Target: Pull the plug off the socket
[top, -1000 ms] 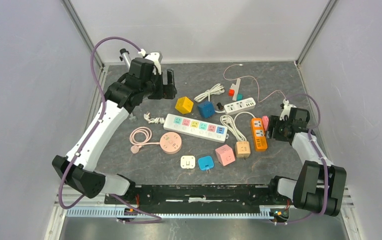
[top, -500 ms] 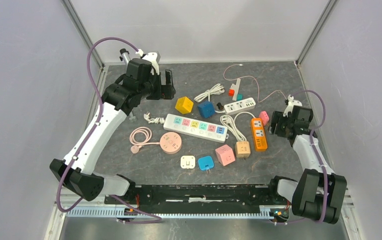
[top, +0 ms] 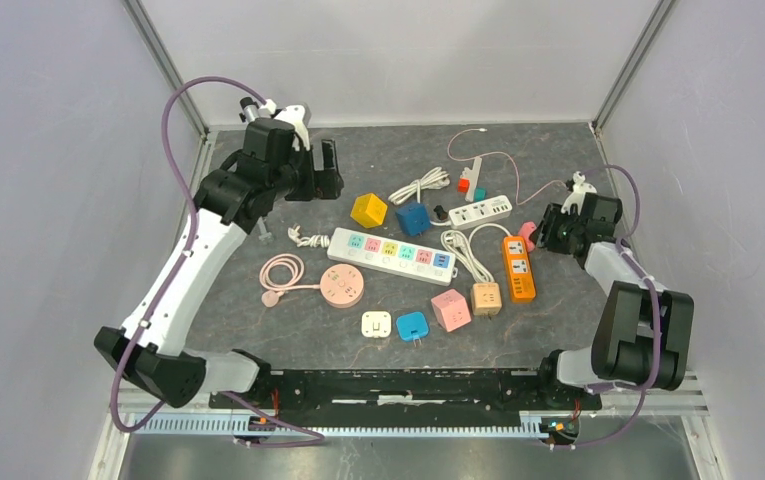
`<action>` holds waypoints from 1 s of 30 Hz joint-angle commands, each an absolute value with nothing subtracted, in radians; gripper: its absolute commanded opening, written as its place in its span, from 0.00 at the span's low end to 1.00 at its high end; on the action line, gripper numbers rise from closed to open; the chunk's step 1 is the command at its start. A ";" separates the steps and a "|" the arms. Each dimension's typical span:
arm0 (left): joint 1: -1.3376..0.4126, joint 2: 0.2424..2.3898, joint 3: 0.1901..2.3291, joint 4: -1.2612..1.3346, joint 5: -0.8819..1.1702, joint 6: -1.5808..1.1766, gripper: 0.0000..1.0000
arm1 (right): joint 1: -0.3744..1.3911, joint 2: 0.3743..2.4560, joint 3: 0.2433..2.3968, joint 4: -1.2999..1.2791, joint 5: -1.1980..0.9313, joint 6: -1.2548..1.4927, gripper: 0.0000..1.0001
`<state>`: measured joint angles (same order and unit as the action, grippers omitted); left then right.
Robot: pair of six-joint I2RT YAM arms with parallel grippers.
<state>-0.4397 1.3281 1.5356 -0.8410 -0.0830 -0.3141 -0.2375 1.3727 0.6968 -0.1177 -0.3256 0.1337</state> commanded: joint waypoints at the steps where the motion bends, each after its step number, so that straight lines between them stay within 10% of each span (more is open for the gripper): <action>1: -0.428 1.267 1.546 -0.873 -0.131 -0.354 1.00 | -0.240 1.423 0.760 -0.027 -0.303 0.187 0.39; 10: -0.424 1.154 1.519 -0.968 -0.211 -0.449 1.00 | -0.240 1.621 0.891 0.087 -0.392 0.329 0.28; 16: -0.424 1.058 1.495 -1.046 -0.250 -0.547 1.00 | -0.239 1.601 0.939 0.006 -0.321 0.320 0.64; 30: -0.424 0.759 1.531 -1.157 -0.429 -0.540 1.00 | -0.238 1.075 0.950 -0.211 -0.171 0.291 0.80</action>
